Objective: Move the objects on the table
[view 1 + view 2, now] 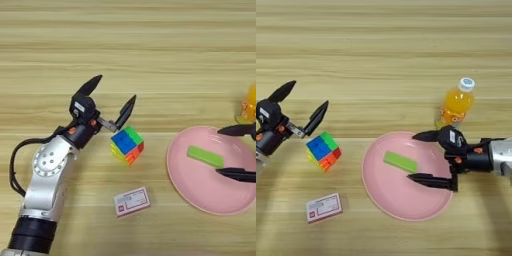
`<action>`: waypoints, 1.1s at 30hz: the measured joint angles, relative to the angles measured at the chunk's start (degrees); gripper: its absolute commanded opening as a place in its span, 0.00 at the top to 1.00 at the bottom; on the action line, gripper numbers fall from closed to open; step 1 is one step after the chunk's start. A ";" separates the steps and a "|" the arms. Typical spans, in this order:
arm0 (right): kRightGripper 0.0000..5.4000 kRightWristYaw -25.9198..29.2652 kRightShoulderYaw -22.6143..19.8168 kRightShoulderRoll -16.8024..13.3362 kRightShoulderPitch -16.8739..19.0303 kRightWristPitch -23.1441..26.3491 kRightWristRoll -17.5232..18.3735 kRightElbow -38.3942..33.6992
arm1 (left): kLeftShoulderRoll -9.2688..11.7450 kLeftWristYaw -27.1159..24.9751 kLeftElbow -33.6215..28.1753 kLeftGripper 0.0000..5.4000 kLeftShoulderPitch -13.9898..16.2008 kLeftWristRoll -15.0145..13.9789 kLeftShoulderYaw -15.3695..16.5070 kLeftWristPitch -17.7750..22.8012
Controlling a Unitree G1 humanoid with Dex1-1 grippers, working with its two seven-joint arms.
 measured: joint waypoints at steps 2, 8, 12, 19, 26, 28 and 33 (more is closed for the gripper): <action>0.01 -1.37 1.21 0.04 -0.38 -0.06 -2.50 -0.07 | -0.03 0.16 0.00 0.00 0.00 0.08 -0.09 0.00; 0.01 -3.74 3.69 0.52 -0.65 1.76 -5.59 -0.40 | -0.23 0.76 0.05 0.00 0.00 1.02 -0.19 -0.07; 0.01 -4.00 5.45 0.87 -0.88 3.39 -7.42 1.74 | -0.47 0.89 0.09 0.00 0.00 1.17 -0.35 -0.13; 0.04 -4.58 7.56 2.25 -2.53 3.88 -8.53 5.02 | -0.49 0.94 0.09 0.00 0.02 1.17 -0.47 -0.15; 0.18 -4.15 7.73 3.64 -5.39 4.38 -8.30 9.09 | -0.45 0.93 0.07 0.00 0.28 1.16 -0.46 -0.16; 0.22 -4.00 7.72 3.92 -6.05 4.77 -8.19 10.10 | -0.45 0.94 0.07 0.00 0.33 1.17 -0.46 -0.16; 0.34 -3.68 7.72 4.26 -6.73 5.02 -8.14 11.16 | -0.46 0.96 0.07 0.00 0.36 1.17 -0.46 -0.16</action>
